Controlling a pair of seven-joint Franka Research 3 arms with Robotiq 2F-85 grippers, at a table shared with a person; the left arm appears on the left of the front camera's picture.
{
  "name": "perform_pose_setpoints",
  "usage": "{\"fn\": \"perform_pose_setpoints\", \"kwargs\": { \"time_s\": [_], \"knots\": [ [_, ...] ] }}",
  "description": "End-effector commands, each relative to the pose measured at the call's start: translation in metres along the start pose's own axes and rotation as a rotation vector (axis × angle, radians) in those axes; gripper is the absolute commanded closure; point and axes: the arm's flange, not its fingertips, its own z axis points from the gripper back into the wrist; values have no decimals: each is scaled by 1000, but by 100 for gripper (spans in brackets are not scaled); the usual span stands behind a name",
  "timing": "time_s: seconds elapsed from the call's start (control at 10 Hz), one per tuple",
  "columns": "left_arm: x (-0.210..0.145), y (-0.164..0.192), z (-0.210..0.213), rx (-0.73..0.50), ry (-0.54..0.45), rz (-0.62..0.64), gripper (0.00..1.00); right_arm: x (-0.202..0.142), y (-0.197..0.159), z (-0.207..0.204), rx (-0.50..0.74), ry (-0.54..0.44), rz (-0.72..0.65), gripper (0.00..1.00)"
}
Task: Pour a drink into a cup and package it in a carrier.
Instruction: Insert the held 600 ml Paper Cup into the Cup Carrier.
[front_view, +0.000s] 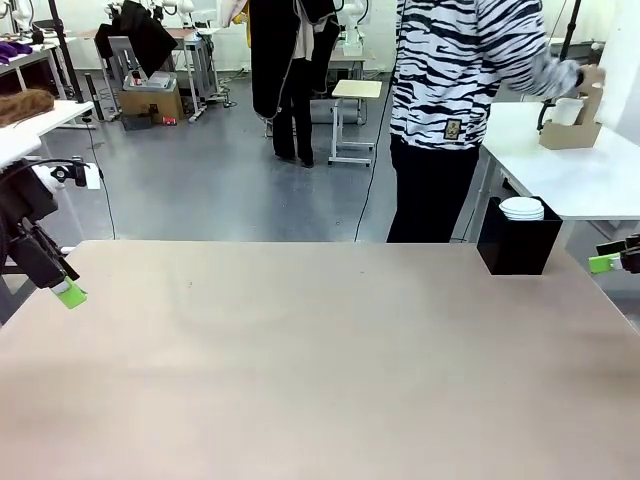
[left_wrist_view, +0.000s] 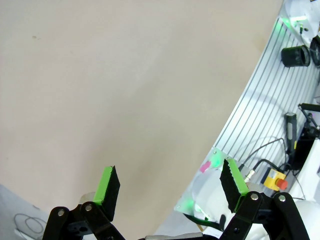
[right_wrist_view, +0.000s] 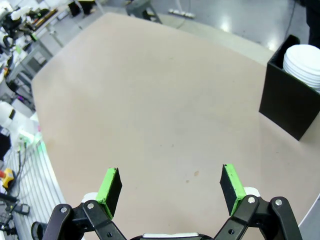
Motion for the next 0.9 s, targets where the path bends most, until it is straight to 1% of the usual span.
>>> {"fn": "perform_pose_setpoints", "kwargs": {
  "time_s": [0.0, 0.8],
  "knots": [
    [-1, 0, 2, -6, -1, -1, 0, -1, 0, 2, 4, -12, 16, 0],
    [-1, 0, 2, -6, -1, -1, 0, -1, 0, 2, 4, -12, 16, 0]
  ]
}}
